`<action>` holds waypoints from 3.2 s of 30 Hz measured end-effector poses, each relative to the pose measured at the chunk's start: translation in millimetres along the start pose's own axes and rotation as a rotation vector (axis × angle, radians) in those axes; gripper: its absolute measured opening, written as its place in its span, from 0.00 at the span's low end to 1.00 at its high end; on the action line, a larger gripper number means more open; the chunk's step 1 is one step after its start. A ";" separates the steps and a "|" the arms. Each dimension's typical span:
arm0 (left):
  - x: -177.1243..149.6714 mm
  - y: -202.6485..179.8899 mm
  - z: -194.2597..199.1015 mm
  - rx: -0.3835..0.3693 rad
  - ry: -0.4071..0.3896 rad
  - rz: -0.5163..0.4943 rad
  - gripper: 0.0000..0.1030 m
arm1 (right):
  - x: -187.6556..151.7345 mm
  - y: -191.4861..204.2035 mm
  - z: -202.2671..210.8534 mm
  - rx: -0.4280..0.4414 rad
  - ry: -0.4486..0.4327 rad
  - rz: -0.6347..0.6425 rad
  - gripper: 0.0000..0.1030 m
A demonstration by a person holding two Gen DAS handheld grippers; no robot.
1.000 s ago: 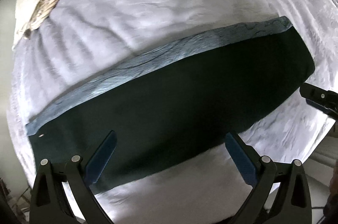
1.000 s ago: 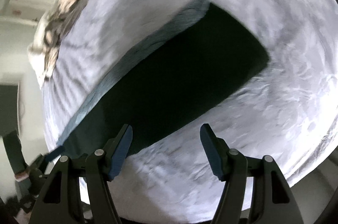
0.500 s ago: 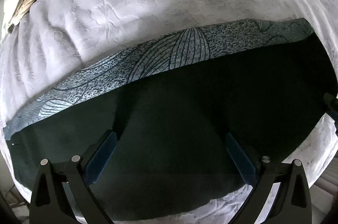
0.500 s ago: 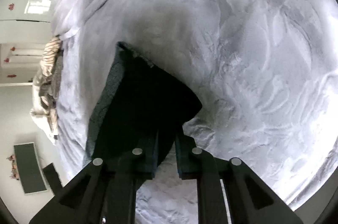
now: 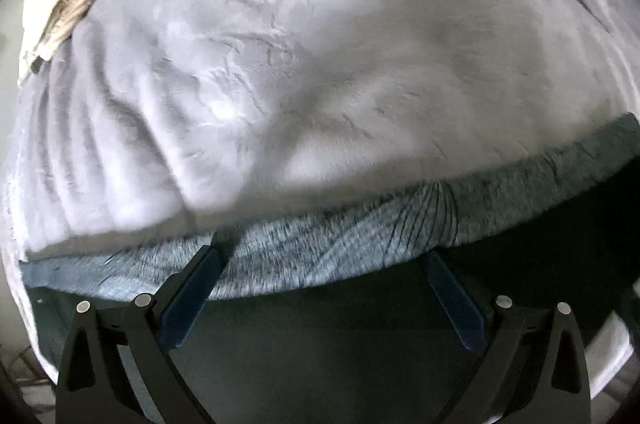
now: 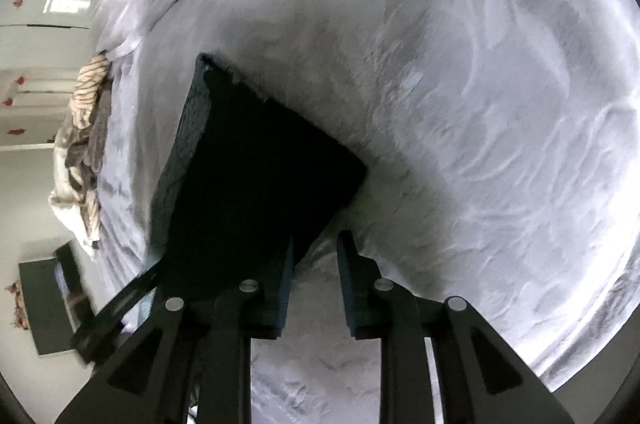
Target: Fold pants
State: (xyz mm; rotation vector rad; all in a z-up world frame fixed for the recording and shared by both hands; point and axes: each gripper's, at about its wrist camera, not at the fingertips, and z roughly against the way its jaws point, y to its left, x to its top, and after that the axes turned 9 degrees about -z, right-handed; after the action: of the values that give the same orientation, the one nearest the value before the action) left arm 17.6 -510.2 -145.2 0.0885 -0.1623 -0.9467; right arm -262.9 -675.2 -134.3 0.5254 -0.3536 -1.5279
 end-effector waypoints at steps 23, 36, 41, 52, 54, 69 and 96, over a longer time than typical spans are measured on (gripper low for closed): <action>-53.4 -8.7 16.3 -0.065 0.008 0.009 1.00 | 8.3 20.6 -39.2 0.353 0.023 -0.019 0.38; -5.9 -9.4 1.4 0.023 -0.032 0.017 1.00 | -19.4 93.2 -5.0 0.281 -0.034 0.262 0.12; -14.2 12.5 19.6 -0.020 -0.026 0.026 1.00 | -24.8 104.5 9.2 0.272 -0.049 0.312 0.12; -70.6 99.7 52.7 -0.059 -0.081 0.088 1.00 | -77.1 154.8 27.4 0.169 -0.100 0.541 0.12; -72.6 111.6 55.8 -0.057 -0.086 0.104 1.00 | -96.5 171.9 25.9 0.125 -0.115 0.616 0.12; -159.0 263.3 41.2 -0.005 -0.076 0.274 1.00 | -314.9 234.1 -140.0 -0.379 -0.116 1.113 0.31; -142.9 164.6 43.9 -0.416 -0.066 0.017 0.32 | -211.6 102.1 -70.9 0.292 0.199 0.096 0.05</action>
State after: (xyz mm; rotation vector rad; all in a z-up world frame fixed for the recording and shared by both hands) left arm 59.6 -298.5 -92.1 -0.3272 -0.0242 -0.9496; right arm -144.3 -461.0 -117.6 0.8706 -0.4433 -1.3253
